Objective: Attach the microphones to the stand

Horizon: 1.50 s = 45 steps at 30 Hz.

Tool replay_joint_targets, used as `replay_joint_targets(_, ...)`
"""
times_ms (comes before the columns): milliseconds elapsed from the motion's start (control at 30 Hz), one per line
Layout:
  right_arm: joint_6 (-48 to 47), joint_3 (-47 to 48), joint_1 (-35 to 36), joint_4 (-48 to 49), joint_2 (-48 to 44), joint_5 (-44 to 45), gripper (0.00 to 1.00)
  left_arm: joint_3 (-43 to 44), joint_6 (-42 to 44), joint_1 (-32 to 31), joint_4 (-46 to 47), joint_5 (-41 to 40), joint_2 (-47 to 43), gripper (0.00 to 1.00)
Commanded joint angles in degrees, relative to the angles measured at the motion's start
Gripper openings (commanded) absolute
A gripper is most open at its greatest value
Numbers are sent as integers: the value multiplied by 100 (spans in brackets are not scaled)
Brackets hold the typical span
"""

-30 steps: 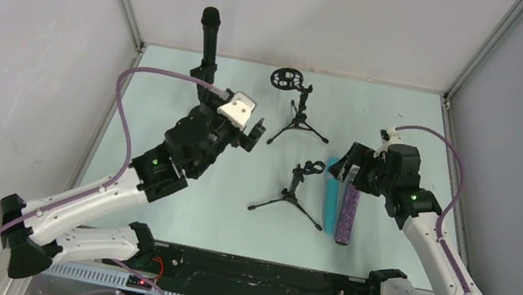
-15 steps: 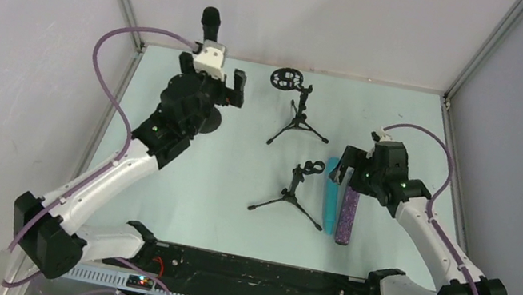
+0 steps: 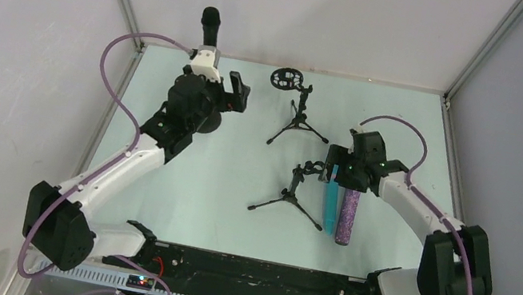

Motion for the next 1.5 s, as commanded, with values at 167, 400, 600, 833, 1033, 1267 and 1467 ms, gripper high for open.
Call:
replay_joint_targets(167, -255, 391, 247, -39, 729, 465, 80, -176, -317, 21, 135, 400, 124, 100)
replay_joint_targets(400, -432, 914, 484, -291, 1588, 926, 73, -168, -402, 18, 134, 549, 262, 100)
replay_joint_targets(600, -508, 1164, 620, -413, 2102, 1121, 57, -111, -514, 10, 135, 823, 335, 100)
replay_joint_targets(833, -578, 1307, 557, -412, 2379, 720, 25, -102, -478, 9, 135, 877, 264, 100)
replay_joint_targets(1033, -699, 1408, 505, -462, 2309, 400, 0, -98, -501, -14, 135, 882, 285, 100)
replay_joint_targets(1267, -760, 1406, 416, -430, 1591, 331, 0, -83, -539, -34, 135, 926, 316, 99)
replay_joint_targets(1467, -720, 1406, 232, -258, 678, 299, 0, -83, -496, -52, 135, 883, 280, 98)
